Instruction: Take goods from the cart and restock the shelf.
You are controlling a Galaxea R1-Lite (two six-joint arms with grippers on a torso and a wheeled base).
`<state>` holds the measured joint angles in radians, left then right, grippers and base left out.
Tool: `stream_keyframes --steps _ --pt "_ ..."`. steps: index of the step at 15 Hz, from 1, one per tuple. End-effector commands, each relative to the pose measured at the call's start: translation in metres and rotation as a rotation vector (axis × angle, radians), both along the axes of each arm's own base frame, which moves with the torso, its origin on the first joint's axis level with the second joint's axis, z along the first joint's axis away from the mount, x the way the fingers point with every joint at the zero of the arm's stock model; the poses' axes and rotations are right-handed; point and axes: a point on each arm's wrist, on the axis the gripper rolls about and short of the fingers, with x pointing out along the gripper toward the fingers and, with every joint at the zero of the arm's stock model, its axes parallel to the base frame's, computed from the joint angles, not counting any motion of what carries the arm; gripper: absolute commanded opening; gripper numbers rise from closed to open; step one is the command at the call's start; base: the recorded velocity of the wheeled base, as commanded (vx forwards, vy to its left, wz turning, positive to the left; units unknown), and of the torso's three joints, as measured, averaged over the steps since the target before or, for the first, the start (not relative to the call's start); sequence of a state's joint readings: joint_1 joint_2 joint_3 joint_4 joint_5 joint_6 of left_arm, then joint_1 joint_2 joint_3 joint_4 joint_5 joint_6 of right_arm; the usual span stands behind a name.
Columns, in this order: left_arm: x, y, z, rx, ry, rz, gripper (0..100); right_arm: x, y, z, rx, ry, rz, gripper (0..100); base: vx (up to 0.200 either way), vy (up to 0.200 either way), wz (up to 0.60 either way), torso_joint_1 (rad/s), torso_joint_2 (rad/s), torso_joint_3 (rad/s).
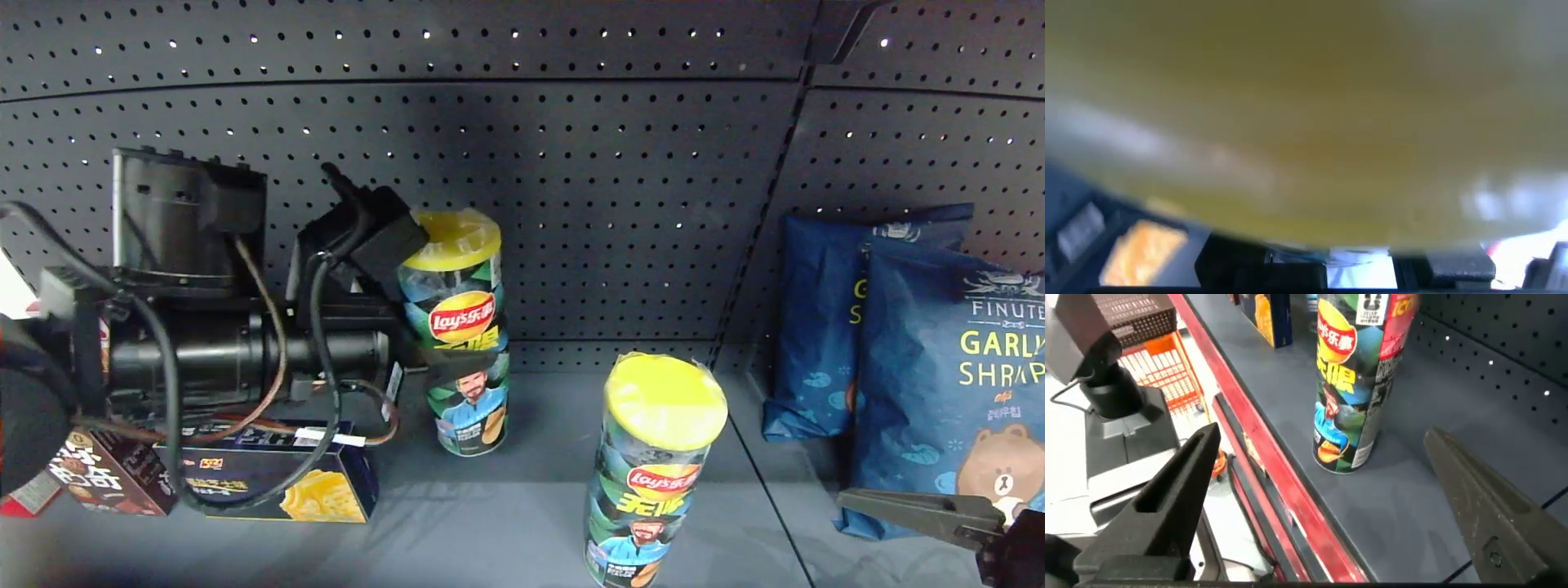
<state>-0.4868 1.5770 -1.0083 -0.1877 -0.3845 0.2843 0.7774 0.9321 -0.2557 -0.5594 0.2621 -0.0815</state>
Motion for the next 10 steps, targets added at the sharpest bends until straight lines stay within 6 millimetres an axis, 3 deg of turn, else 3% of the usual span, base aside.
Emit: stream_keyframes --steps 1,4,10 --pt "0.035 -0.021 -0.008 0.014 0.018 -0.013 0 -0.004 -0.004 -0.004 0.013 0.016 0.001 100 0.000 0.000 0.00 0.000 0.00 0.000" --pt "0.043 -0.036 0.001 0.047 0.086 -0.057 0 -0.008 -0.007 -0.005 0.031 0.022 0.001 100 0.000 0.000 0.00 0.000 0.00 0.000" --pt "0.067 -0.054 -0.023 0.038 0.036 -0.137 0 -0.003 -0.004 -0.001 0.057 0.040 -0.011 100 0.000 0.000 0.00 0.000 0.00 0.000"
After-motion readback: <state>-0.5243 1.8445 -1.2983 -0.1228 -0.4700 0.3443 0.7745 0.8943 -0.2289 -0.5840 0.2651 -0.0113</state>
